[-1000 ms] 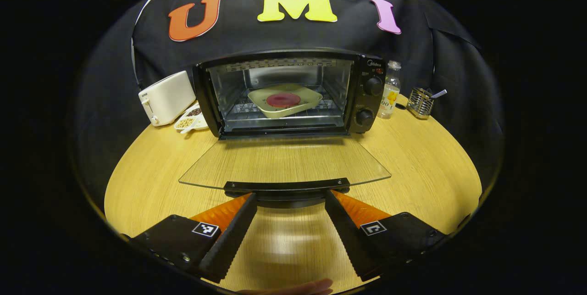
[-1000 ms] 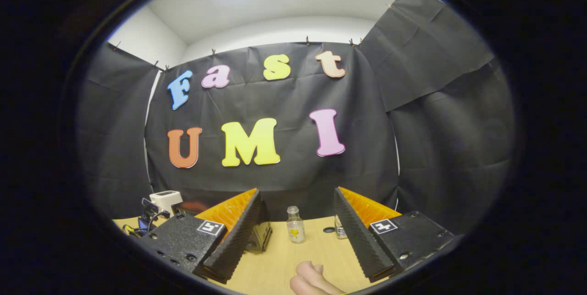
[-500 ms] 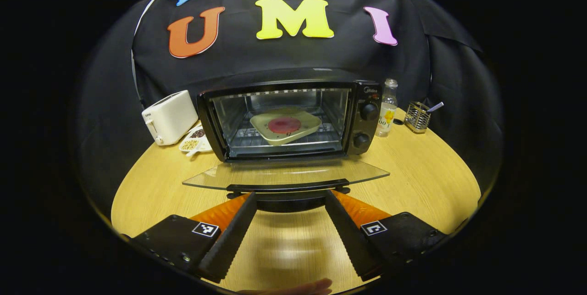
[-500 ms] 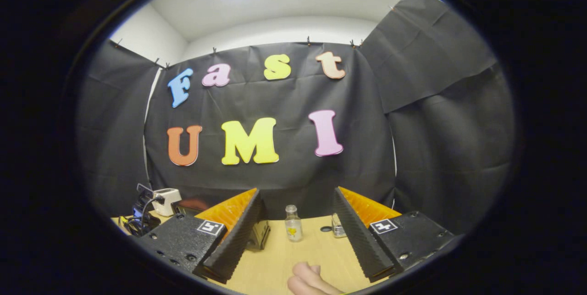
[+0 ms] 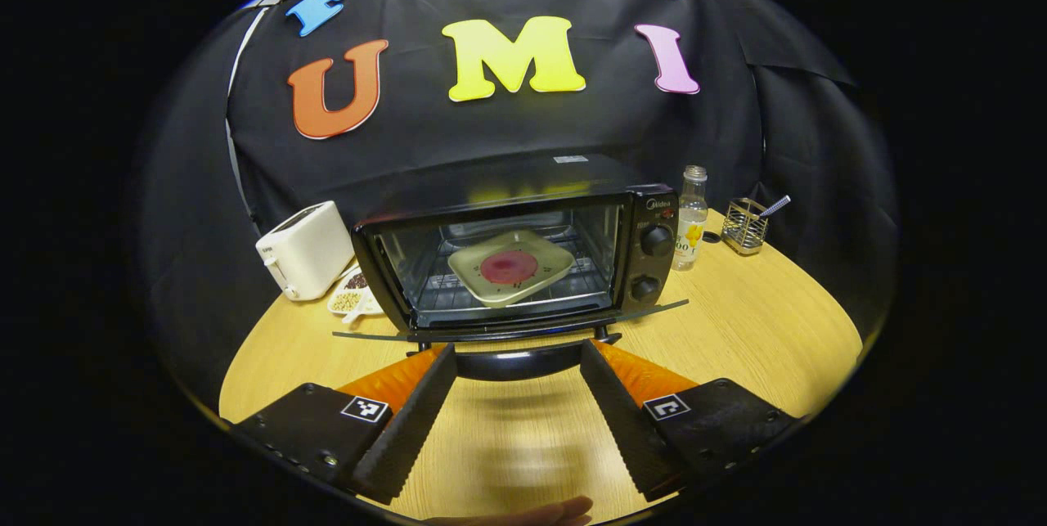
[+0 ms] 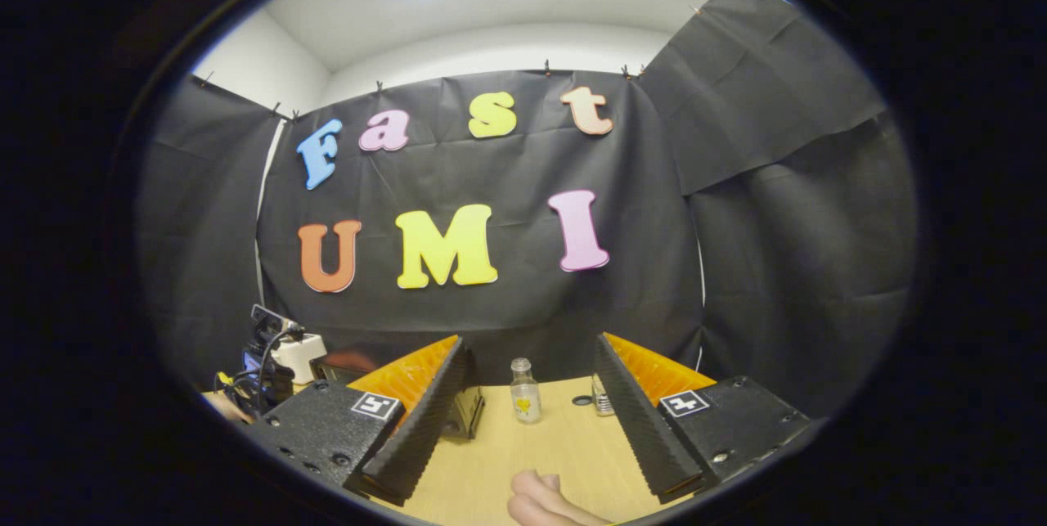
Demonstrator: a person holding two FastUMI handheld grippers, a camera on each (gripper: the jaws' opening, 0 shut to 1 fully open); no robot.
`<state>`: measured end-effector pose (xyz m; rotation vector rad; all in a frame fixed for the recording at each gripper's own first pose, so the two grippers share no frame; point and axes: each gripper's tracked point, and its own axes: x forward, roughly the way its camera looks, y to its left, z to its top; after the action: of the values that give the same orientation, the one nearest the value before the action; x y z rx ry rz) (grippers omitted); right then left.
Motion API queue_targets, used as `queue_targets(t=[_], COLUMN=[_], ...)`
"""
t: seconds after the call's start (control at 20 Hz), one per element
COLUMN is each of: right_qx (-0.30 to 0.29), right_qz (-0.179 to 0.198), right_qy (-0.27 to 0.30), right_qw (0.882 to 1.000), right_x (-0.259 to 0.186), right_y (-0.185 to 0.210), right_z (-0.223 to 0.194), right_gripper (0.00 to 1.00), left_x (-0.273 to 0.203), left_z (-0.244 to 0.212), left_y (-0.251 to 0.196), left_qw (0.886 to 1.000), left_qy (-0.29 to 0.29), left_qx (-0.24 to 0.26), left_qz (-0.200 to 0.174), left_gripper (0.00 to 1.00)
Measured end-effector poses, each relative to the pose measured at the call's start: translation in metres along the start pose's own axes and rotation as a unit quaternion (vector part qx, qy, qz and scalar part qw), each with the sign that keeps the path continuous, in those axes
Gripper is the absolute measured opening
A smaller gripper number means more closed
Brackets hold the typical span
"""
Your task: Open the electric oven with the left hand, put the food in, and close the electric oven.
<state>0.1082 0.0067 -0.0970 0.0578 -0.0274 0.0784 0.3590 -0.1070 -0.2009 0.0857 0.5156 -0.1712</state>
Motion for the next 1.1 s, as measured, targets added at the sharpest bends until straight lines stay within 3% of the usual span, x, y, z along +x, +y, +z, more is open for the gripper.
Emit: queue_targets(t=[0.3, 0.35, 0.4, 0.5, 0.6, 0.8, 1.1], right_qx=[0.007, 0.011, 0.014, 0.020, 0.023, 0.030, 0.030], right_qz=[0.003, 0.004, 0.006, 0.006, -0.001, -0.009, -0.016], right_qy=[-0.003, 0.000, 0.002, 0.004, 0.001, 0.000, -0.008], right_qw=[1.000, 1.000, 1.000, 1.000, 1.000, 1.000, 0.999], right_x=[-0.026, -0.031, -0.036, -0.044, -0.051, -0.067, -0.094], right_y=[0.004, 0.004, 0.004, 0.003, -0.003, -0.014, -0.017], right_z=[0.007, 0.006, 0.003, 0.002, 0.002, -0.004, -0.002], right_gripper=[0.96, 1.00, 0.96, 1.00, 0.96, 0.96, 0.95], left_x=[0.011, 0.015, 0.019, 0.023, 0.018, -0.021, -0.116], left_z=[0.031, 0.040, 0.048, 0.057, 0.059, 0.063, 0.068], left_y=[0.007, 0.008, 0.011, 0.019, 0.025, 0.026, 0.016], left_qw=[0.999, 0.999, 0.998, 0.996, 0.996, 0.992, 0.985], left_qy=[-0.039, -0.053, -0.067, -0.082, -0.090, -0.119, -0.167], left_qx=[0.001, -0.004, -0.010, -0.015, -0.018, -0.028, -0.033], left_qz=[-0.002, -0.002, 0.000, 0.012, 0.022, 0.027, 0.026], left_gripper=[0.96, 0.96, 0.96, 0.96, 0.96, 0.96, 0.96])
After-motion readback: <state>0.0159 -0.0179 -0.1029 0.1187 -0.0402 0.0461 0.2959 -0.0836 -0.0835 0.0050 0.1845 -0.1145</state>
